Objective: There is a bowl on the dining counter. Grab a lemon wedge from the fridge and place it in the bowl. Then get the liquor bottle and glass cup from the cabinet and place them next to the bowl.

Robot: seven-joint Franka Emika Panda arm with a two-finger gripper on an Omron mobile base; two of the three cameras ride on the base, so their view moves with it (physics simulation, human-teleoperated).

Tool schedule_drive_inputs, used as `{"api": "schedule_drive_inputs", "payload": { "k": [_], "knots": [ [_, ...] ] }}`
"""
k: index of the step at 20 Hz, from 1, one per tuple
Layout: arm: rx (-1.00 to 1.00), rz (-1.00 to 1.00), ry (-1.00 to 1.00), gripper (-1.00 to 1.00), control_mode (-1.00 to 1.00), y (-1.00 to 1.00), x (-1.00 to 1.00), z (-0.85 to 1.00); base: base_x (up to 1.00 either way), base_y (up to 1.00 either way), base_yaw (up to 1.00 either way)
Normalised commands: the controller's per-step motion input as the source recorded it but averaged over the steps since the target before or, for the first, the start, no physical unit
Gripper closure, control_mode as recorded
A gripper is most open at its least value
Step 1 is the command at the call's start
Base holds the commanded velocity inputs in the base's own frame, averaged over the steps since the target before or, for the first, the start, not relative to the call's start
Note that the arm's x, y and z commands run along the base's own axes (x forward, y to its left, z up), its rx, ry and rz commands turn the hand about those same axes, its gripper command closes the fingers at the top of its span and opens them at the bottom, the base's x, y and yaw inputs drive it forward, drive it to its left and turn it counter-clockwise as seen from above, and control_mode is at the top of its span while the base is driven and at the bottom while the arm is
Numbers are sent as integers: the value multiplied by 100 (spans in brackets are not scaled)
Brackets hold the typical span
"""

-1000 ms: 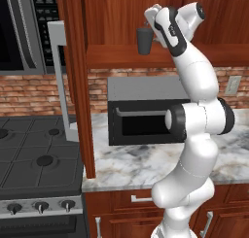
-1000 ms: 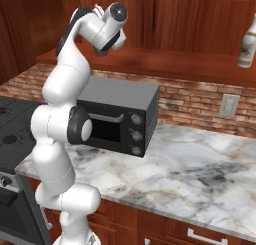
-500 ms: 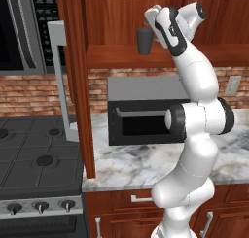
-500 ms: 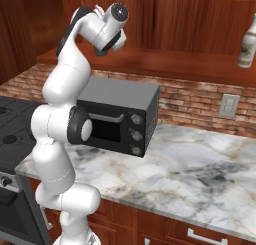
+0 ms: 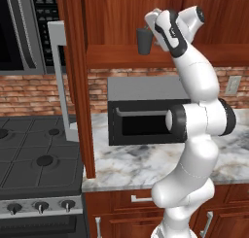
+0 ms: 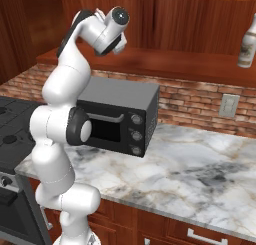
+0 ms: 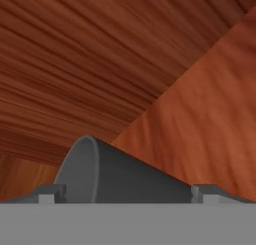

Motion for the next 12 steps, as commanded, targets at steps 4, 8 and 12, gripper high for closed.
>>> {"api": "schedule_drive_inputs", "payload": {
  "k": [4,8,12],
  "knots": [
    [0,0,0,-100,-100,0,0,-17,0,0,0],
    [0,0,3,-100,-100,0,0,-15,0,0,0],
    [0,0,4,-100,-100,0,0,-16,0,0,0]
  ]
}}
